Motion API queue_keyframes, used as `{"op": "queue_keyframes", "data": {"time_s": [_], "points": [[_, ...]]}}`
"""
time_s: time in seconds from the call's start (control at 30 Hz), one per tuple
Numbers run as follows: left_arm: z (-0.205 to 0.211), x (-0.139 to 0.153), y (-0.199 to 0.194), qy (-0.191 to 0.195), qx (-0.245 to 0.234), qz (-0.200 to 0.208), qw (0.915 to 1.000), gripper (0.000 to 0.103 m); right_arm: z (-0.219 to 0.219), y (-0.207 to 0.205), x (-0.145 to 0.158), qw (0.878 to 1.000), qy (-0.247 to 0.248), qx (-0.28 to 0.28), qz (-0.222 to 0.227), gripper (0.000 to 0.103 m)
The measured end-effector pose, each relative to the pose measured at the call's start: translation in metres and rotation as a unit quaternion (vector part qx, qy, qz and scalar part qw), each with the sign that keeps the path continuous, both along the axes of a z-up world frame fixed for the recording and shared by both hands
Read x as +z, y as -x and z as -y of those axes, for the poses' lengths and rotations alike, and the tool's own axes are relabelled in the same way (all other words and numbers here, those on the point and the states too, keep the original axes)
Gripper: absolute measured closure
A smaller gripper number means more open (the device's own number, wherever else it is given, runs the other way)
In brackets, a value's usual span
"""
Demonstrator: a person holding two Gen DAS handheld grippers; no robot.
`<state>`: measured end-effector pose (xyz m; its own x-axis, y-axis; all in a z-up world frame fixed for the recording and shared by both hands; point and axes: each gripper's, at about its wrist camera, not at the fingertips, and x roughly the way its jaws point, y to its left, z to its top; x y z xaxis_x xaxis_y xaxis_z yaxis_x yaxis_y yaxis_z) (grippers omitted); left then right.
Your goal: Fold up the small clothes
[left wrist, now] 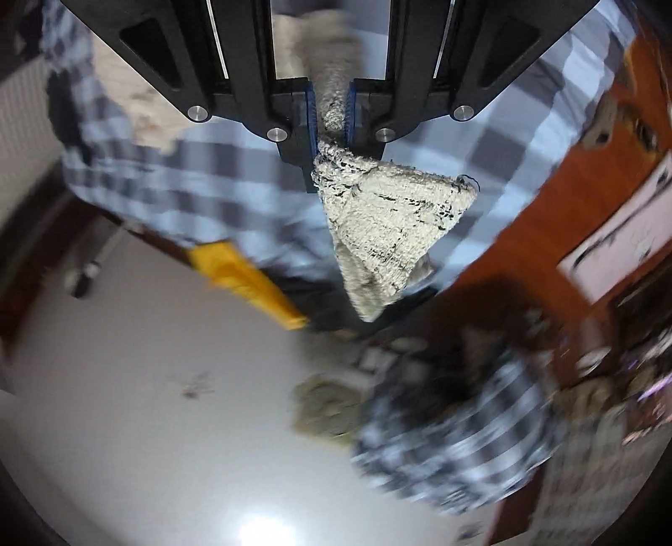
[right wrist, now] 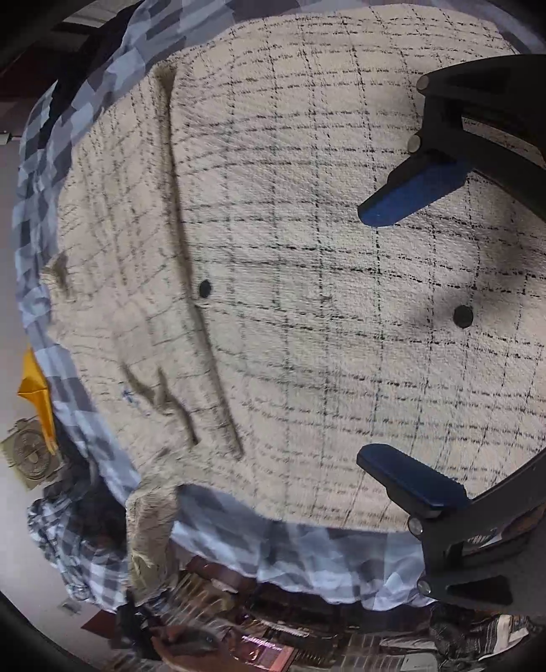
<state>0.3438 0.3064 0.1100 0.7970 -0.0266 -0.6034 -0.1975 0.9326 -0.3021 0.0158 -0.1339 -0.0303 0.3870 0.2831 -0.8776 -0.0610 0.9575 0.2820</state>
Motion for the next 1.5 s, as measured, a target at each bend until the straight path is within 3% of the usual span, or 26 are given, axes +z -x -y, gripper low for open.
{"op": "queue_keyframes", "data": {"time_s": [0.1, 0.17, 0.2, 0.3, 0.37, 0.4, 0.43, 0.53, 0.6, 0.67, 0.7, 0.8, 0.9, 0.97, 1.03, 1.13, 1.3, 1.37, 1.5], "points": [[0.078, 0.044, 0.003, -0.04, -0.084, 0.019, 0.9955, 0.094, 0.007, 0.003, 0.009, 1.0, -0.005, -0.011, 0.015, 0.002], [0.146, 0.063, 0.013, -0.057, -0.169, 0.021, 0.9837, 0.094, 0.011, 0.002, 0.014, 1.0, -0.011, -0.019, 0.023, 0.002], [0.177, 0.066, 0.017, -0.06, -0.215, 0.012, 0.9748, 0.093, 0.015, 0.001, 0.016, 0.999, -0.014, -0.024, 0.026, 0.002], [0.283, 0.054, 0.041, -0.077, -0.338, -0.047, 0.9369, 0.092, 0.028, -0.002, 0.018, 0.998, -0.028, -0.045, 0.024, 0.002], [0.34, 0.027, 0.059, -0.062, -0.413, -0.097, 0.9033, 0.092, 0.045, -0.002, 0.022, 0.996, -0.039, -0.072, 0.02, 0.002], [0.358, 0.015, 0.067, -0.052, -0.432, -0.118, 0.8924, 0.091, 0.059, -0.001, 0.024, 0.994, -0.049, -0.097, 0.016, 0.002], [0.377, 0.002, 0.077, -0.061, -0.437, -0.13, 0.8878, 0.091, 0.071, 0.0, 0.026, 0.991, -0.059, -0.119, 0.014, 0.002], [0.391, -0.006, 0.09, -0.089, -0.416, -0.12, 0.8971, 0.091, 0.117, 0.012, 0.029, 0.978, -0.094, -0.186, 0.008, 0.002], [0.38, -0.004, 0.093, -0.096, -0.378, -0.108, 0.9145, 0.091, 0.136, 0.016, 0.031, 0.972, -0.108, -0.21, 0.001, 0.002], [0.363, 0.006, 0.105, -0.13, -0.316, -0.092, 0.9354, 0.091, 0.15, 0.018, 0.032, 0.965, -0.124, -0.23, -0.009, 0.002], [0.353, 0.008, 0.11, -0.138, -0.296, -0.084, 0.9414, 0.091, 0.157, 0.018, 0.031, 0.962, -0.133, -0.237, -0.014, 0.002], [0.323, 0.01, 0.14, -0.128, -0.257, -0.072, 0.9554, 0.091, 0.168, 0.005, 0.034, 0.964, -0.127, -0.231, -0.027, 0.002], [0.293, -0.009, 0.178, -0.096, -0.228, -0.082, 0.9655, 0.091, 0.187, -0.01, 0.036, 0.97, -0.097, -0.221, -0.033, 0.002], [0.275, -0.033, 0.2, -0.072, -0.216, -0.112, 0.9672, 0.091, 0.204, -0.016, 0.032, 0.969, -0.088, -0.229, -0.039, 0.002], [0.264, -0.056, 0.209, -0.061, -0.208, -0.134, 0.9669, 0.091, 0.217, -0.017, 0.021, 0.962, -0.111, -0.245, -0.047, 0.002], [0.253, -0.096, 0.21, -0.085, -0.184, -0.168, 0.9647, 0.091, 0.209, -0.022, 0.004, 0.957, -0.156, -0.238, -0.063, 0.002], [0.244, -0.127, 0.213, -0.159, -0.179, -0.17, 0.956, 0.091, 0.137, -0.024, 0.011, 0.99, -0.046, -0.123, -0.054, 0.002], [0.242, -0.134, 0.213, -0.176, -0.183, -0.177, 0.9509, 0.091, 0.114, -0.021, 0.014, 0.995, -0.018, -0.093, -0.037, 0.002], [0.228, -0.134, 0.208, -0.122, -0.191, -0.184, 0.9565, 0.091, 0.075, -0.028, -0.003, 0.997, 0.044, -0.038, -0.043, 0.002]]}}
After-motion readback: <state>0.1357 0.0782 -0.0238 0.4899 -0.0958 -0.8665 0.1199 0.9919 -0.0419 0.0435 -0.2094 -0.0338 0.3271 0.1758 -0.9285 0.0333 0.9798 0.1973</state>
